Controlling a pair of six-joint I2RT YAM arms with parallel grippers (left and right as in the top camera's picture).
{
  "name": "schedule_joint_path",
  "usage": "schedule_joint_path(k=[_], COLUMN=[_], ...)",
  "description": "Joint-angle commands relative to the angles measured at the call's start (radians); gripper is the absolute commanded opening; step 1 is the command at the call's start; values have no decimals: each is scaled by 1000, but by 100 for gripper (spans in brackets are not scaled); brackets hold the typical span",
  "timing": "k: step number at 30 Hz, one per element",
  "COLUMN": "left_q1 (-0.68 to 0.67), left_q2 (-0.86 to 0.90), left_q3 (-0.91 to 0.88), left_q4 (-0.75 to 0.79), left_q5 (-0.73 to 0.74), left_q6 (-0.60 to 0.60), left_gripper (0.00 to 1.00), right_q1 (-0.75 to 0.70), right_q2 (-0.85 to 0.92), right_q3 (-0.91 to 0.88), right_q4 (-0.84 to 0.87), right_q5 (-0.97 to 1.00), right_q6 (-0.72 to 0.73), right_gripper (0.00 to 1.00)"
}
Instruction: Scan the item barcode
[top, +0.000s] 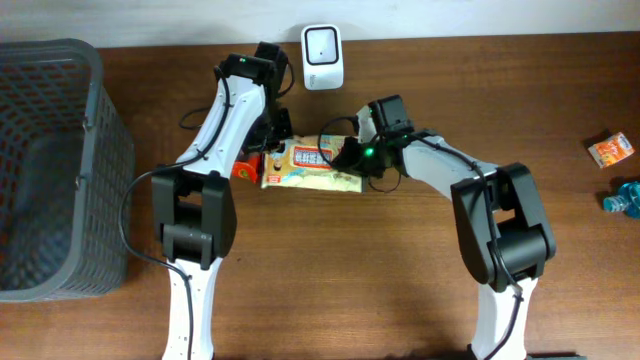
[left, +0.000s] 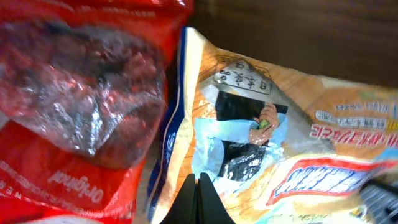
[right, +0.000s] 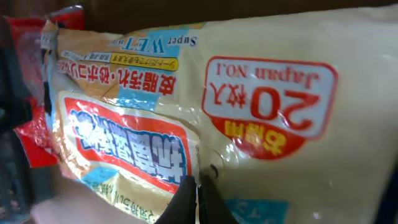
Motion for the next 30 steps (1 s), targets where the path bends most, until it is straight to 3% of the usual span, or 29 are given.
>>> schedule_joint_path(k=[1,3,7,12,20,27,30], left_q1=[-14,-36,-74,-113,-121,-124,-125], left_q2=[-32,-32,-31,-24,-23,-21,-21], left_q3=[19,19,19,17,0,-153,-199], left_q4=[-41,-43,22,55,128,230,246], left_q5=[135,147,148,146,142,62,-121], left_q6=[82,89,89,88,84,43,43], left_gripper=[0,0,0,0,0,0,0], right_q1=[-63,-78,-78,-77,-75,-45,-39], right_q2=[46,45,45,40,-72,-29,32], right_q3=[64,135,143,143,165,149,141], right_q4=[-77,-199,-262,-338,-349,-297,-303], right_q5=[107,107,113,158,124,167,304], right_q6=[-175,-196,-180,4,-84,-87,-83], right_gripper=[6,4,4,4,6,6,4])
